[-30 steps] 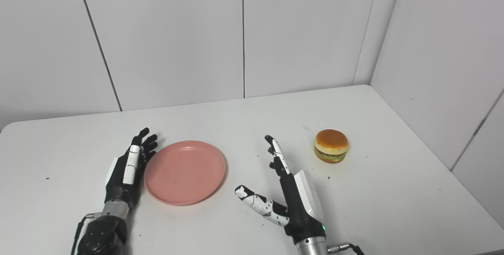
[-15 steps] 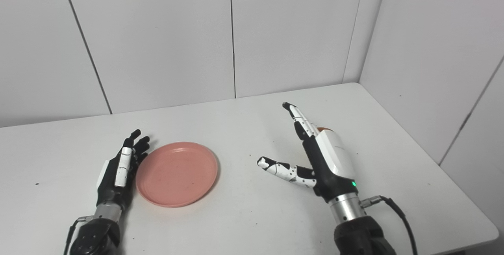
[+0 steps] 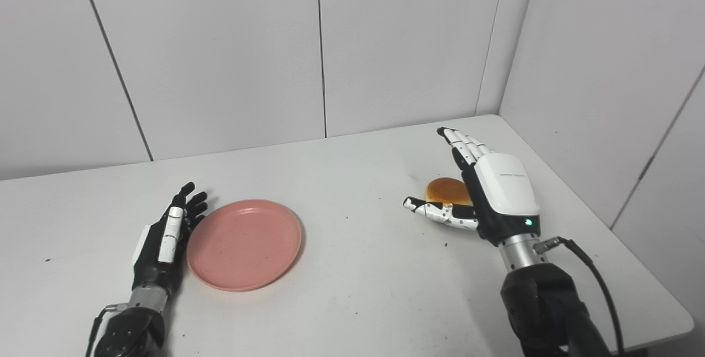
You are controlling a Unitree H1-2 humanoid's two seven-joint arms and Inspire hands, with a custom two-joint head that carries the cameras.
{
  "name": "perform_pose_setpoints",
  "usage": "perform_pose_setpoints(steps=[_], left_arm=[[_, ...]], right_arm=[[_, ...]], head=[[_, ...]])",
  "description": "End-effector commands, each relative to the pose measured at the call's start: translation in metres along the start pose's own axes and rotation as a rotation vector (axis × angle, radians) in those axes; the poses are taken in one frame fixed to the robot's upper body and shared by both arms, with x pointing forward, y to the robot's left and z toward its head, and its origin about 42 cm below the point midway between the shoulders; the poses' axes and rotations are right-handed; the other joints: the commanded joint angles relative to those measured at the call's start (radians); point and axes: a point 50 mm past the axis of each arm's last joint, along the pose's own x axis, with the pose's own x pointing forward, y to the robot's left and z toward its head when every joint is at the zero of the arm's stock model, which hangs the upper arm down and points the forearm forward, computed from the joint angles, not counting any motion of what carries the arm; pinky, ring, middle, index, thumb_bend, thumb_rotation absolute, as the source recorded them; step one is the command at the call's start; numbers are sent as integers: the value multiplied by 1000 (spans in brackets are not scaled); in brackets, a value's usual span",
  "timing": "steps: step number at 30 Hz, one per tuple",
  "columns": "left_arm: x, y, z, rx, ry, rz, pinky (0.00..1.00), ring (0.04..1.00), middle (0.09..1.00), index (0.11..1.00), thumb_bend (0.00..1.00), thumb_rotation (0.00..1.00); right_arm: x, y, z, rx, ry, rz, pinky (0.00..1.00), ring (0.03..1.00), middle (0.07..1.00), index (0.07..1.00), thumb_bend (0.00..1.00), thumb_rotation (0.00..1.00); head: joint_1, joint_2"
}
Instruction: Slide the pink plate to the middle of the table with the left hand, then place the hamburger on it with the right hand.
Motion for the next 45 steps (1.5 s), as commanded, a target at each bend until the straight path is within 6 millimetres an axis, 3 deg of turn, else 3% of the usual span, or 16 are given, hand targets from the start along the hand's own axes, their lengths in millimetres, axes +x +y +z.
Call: perform_pose_setpoints(steps=[1,9,20,37,45], left_arm=[[-10,7,-22,16,88,0,922,896,872,892,695,929],[-11,7,-21,32,86,-2,909,896,869,888,710,953],[-12,6,-20,36,93,-15,903,879,860,876,680,960],[-17,1,-22,34,107,-29,893,880,844,871,683,978],[-18,1,-25,32,111,-31,903,877,840,868,700,973]], right_arm=[[14,-10,-1,-34,-57,-61,778,862,868,873,909,834],[28,8,-21,-119,15,16,812,861,851,855,917,852],[39,26,-32,-203,56,87,820,854,842,846,945,840],[52,29,-38,-208,84,159,830,847,839,853,922,821],[64,27,-40,-204,91,171,739,826,850,859,943,783]], head=[[2,1],[1,3],[8,12],[16,25],[18,26]])
